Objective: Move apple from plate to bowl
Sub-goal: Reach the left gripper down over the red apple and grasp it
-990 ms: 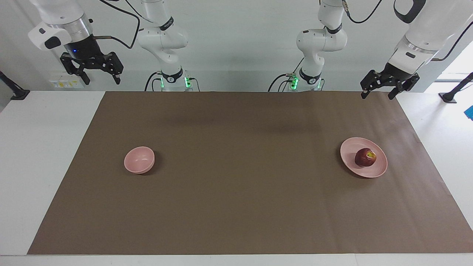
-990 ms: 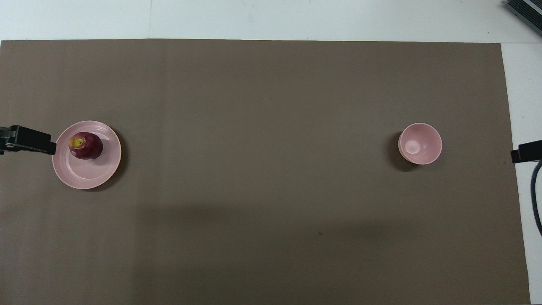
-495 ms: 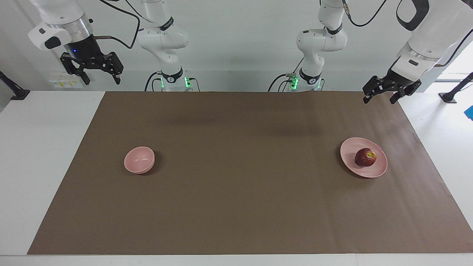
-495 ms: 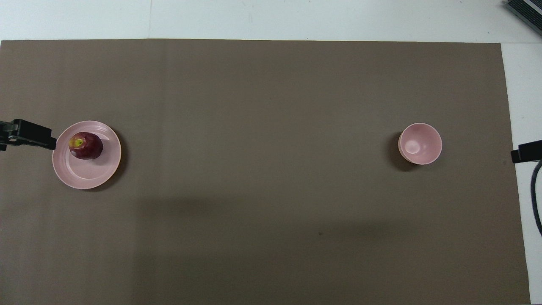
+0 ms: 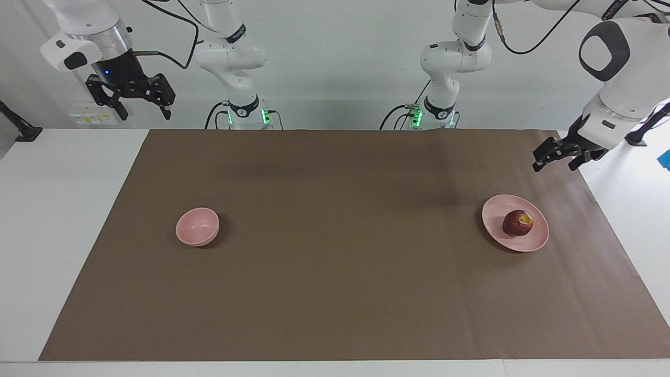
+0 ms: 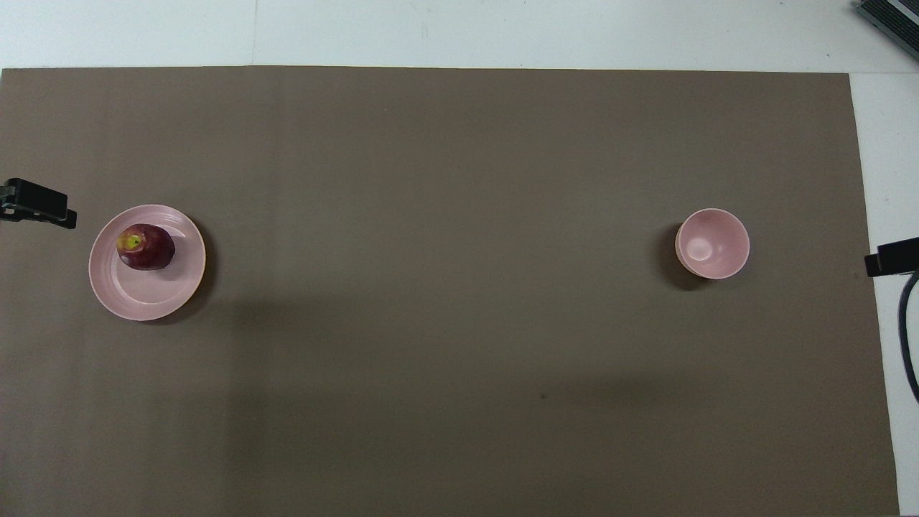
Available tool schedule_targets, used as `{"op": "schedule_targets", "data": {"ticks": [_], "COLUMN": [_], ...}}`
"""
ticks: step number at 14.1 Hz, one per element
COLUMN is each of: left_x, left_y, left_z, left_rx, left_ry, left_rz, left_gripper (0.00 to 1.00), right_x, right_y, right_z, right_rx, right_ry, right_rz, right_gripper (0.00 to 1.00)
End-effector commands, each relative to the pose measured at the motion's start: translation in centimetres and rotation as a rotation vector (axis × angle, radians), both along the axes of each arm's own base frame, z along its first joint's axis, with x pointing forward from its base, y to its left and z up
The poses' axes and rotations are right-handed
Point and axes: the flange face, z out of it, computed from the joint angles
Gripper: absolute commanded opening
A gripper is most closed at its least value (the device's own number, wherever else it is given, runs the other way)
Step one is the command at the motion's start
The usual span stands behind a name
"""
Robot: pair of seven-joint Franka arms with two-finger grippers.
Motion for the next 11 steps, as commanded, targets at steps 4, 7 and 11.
{"op": "schedule_targets", "data": {"ticks": [4, 7, 11], "left_x": [4.0, 4.9, 3.9], "left_y": [0.3, 0.5, 0.6], "left_z": [-7.2, -12.2, -16.3], "left_rx": [0.011, 0.015, 0.013], "left_ry": [-0.015, -0.041, -0.032], "left_rz": [-0.011, -0.003, 0.0], "left_gripper": [1.0, 1.0, 1.0], "right_x": [-0.5, -0.5, -0.6], "right_y": [0.0, -0.1, 0.0], "right_z": [-0.1, -0.1, 0.0], "right_rx": [0.008, 0.007, 0.008], "right_ry": [0.012, 0.012, 0.011], "right_rz": [0.029, 0.029, 0.031], "right_gripper": [1.0, 1.0, 1.0]}}
